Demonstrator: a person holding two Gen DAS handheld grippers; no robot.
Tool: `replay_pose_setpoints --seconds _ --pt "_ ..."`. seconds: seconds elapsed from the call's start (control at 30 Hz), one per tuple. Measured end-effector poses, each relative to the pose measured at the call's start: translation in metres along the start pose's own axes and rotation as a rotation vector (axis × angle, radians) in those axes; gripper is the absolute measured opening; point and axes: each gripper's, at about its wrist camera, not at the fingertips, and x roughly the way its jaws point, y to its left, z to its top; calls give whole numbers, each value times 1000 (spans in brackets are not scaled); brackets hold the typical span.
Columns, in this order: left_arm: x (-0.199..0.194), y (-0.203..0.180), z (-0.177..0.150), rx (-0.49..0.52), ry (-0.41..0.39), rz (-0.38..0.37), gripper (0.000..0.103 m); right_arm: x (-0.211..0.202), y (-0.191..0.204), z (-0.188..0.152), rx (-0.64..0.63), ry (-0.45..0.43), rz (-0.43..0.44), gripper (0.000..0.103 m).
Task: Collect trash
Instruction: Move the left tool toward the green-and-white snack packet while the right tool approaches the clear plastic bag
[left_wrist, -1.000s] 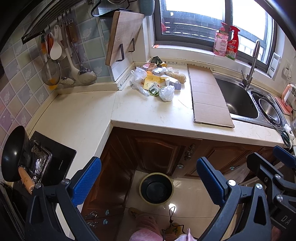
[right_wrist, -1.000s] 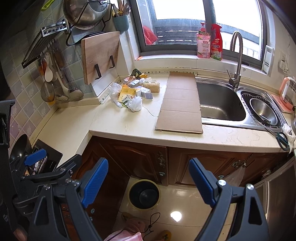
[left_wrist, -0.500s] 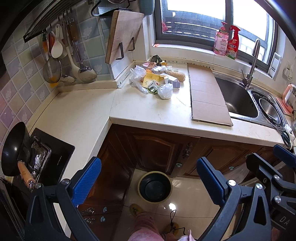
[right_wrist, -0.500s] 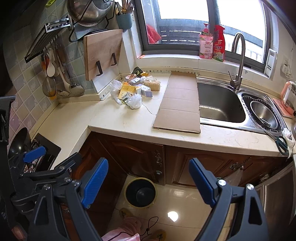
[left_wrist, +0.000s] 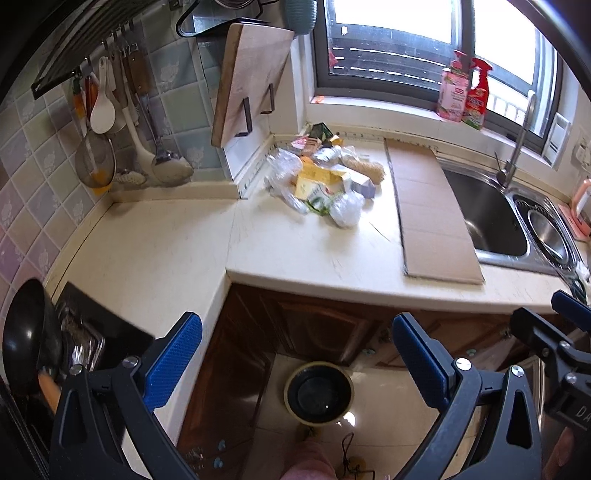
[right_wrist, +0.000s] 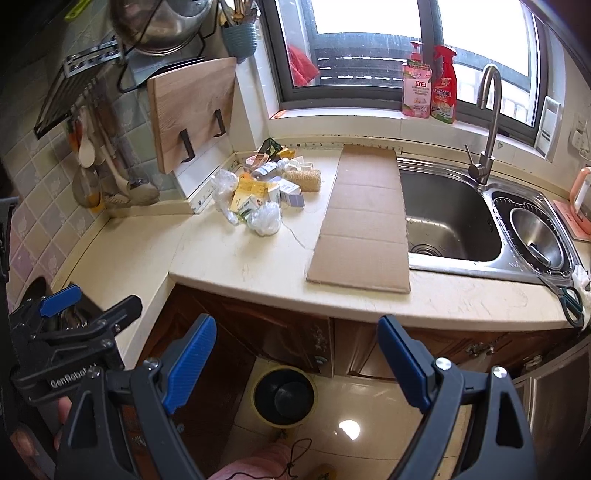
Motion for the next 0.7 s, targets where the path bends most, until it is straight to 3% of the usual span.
replay_pose_setpoints --seconds 0.33,0.53,0.7 --pt "107 43 87 -53 47 -17 102 94 20 63 -3 52 -34 90" --pt "177 47 118 -5 57 -61 102 168 37 91 -14 80 25 89" --pt "224 43 134 30 94 -100 97 234 47 109 -15 106 42 78"
